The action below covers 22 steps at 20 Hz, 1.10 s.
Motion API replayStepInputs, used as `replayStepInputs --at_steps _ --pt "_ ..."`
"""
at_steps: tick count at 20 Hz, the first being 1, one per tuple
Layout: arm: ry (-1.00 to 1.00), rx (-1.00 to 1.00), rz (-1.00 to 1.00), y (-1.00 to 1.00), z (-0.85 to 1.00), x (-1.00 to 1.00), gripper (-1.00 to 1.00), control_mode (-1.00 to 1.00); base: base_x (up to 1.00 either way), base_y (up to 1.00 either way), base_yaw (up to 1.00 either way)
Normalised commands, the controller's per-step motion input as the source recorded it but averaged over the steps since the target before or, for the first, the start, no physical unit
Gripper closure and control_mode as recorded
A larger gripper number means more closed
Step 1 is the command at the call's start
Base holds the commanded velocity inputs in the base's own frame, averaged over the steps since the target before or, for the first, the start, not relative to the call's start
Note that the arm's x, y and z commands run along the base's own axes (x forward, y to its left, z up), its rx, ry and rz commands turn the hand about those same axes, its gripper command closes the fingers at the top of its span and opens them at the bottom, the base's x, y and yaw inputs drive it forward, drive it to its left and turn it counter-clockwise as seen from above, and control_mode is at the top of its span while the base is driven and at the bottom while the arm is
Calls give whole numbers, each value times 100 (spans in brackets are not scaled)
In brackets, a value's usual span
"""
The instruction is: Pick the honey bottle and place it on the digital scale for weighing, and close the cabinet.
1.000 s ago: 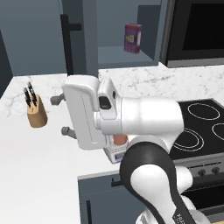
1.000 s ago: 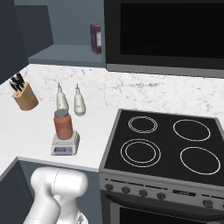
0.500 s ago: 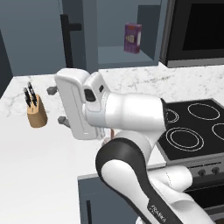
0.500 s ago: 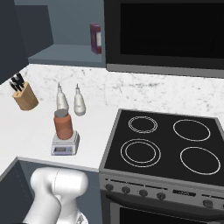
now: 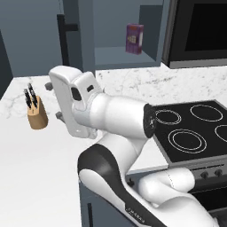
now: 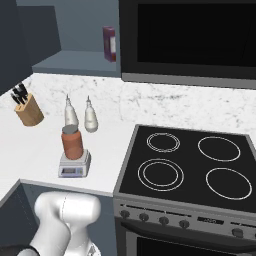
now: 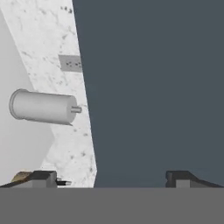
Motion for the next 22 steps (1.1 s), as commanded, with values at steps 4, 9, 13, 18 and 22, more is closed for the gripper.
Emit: replayStepInputs --at_steps 4,9,13,18,22 --pt "0 0 -13 -32 0 10 -100 -100 0 0 0" --pt "0 1 -12 -62 0 0 -100 -100 0 0 0" --pt "0 2 -15 -84 0 14 -100 -100 0 0 0" --pt "0 4 -15 -90 0 14 -100 -100 0 0 0" --pt "1 4 -12 -89 0 28 -100 -100 0 0 0"
